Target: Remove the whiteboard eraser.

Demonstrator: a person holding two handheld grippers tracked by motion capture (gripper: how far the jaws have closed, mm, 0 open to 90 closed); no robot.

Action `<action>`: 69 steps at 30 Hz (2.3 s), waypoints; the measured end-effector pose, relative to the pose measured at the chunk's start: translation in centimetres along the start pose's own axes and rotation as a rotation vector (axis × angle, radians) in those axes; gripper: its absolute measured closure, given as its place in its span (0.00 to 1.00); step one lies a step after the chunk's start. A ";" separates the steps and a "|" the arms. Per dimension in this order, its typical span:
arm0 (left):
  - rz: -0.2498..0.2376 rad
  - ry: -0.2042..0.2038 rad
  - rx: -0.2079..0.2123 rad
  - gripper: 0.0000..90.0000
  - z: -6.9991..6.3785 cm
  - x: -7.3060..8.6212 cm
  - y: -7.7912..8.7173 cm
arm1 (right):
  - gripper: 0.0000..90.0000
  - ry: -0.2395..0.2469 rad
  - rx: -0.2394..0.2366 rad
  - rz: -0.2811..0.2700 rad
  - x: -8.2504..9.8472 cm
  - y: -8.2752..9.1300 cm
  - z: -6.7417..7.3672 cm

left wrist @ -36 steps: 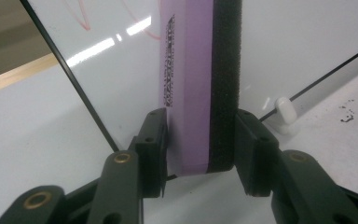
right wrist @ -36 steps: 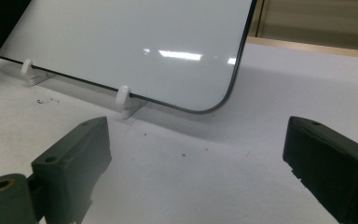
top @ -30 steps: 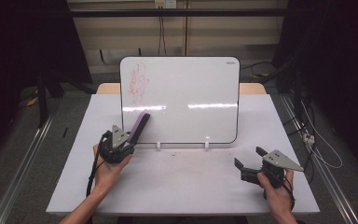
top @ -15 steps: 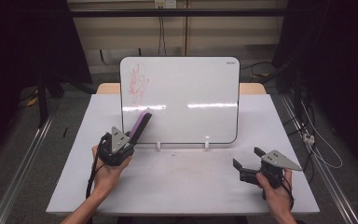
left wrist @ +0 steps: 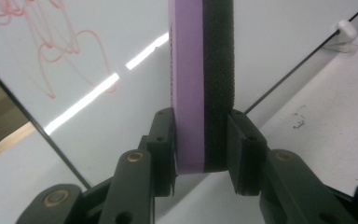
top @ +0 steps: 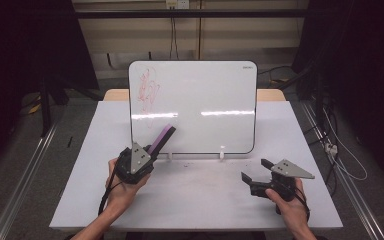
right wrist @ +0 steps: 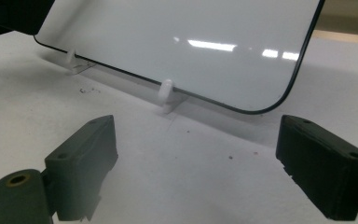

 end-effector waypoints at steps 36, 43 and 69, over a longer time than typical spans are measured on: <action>-0.041 -0.373 0.289 0.73 -7.4 -2.4 -0.1 | 0.11 0.002 -0.386 0.257 -4.9 -4.1 3.9; -0.034 -0.471 0.297 0.73 -8.1 -2.3 -0.4 | 0.14 0.089 -0.470 0.341 -5.5 -5.0 5.0; -0.004 -0.660 0.354 0.73 -10.0 -1.6 -1.0 | 0.31 0.196 -0.737 0.747 -7.4 -11.2 7.7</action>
Point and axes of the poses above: each handheld gripper's, and its own axes: y roughly backward along the jaws, x roughly out of its underside, z roughly to its left, the point moved 5 cm from there along -y, roughly forward along the jaws, and after that the axes turned 13 degrees about -z, right-handed, at the moved point
